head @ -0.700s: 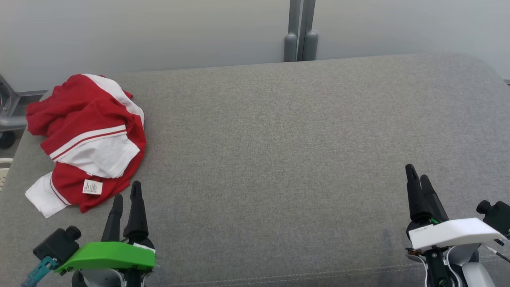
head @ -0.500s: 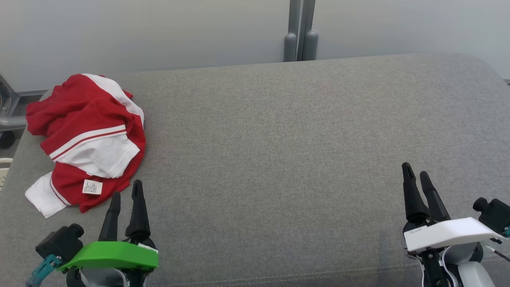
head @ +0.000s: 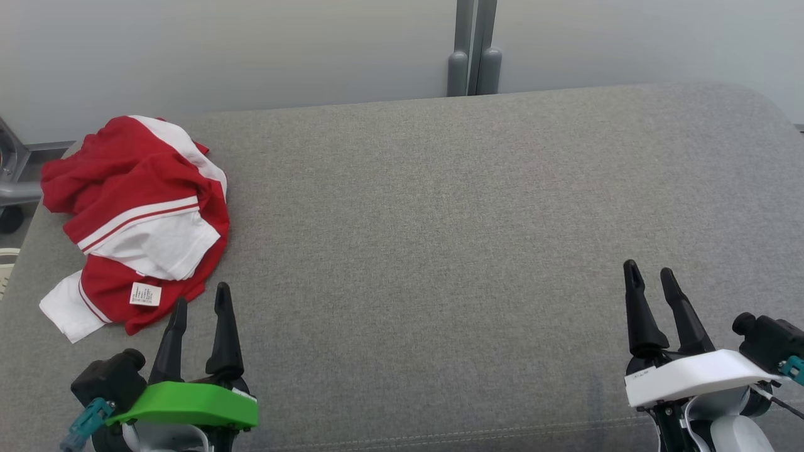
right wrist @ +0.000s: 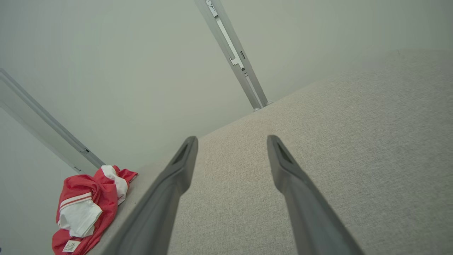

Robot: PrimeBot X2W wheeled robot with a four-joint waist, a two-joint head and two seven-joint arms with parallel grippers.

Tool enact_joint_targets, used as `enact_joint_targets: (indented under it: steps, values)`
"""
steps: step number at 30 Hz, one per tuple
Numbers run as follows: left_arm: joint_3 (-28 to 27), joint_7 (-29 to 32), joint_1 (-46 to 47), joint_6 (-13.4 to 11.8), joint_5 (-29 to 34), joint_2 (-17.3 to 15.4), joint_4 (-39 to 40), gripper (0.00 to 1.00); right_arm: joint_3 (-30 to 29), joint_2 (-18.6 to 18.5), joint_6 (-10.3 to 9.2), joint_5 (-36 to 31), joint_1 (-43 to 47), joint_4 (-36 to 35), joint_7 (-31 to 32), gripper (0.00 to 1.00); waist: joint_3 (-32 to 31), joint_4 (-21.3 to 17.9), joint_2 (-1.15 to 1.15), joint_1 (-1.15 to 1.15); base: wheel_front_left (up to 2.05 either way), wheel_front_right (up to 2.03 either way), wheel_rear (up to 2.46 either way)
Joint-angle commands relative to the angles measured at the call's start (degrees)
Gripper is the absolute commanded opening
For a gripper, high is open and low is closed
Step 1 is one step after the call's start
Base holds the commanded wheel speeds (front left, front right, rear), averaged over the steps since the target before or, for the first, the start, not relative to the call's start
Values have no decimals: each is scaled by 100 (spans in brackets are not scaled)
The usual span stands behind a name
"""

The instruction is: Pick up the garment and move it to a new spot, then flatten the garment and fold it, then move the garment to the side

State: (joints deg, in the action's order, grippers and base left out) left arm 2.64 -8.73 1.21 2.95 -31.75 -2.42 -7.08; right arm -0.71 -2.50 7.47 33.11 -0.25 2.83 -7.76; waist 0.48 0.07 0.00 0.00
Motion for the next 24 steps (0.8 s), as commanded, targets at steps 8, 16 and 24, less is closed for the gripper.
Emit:
enact_joint_targets:
  steps: [8, 16, 24]
  values:
    - [4, -152, -40, -72, 679, -50, 12, 100, 48, -36, 3, -620, 44, -113, -173, 100, -2, 8, 0, 0, 0, 0, 0]
    - [-24, -254, -98, -98, 1121, -54, -81, 100, 72, -39, 3, -1061, 87, -148, -288, 100, -13, 7, 0, 0, 0, 0, 0]
    - [-26, -360, -142, -97, 1476, -57, -200, 100, 105, -42, 3, -1480, 157, -165, -411, 100, -48, 5, 0, 0, 0, 0, 0]
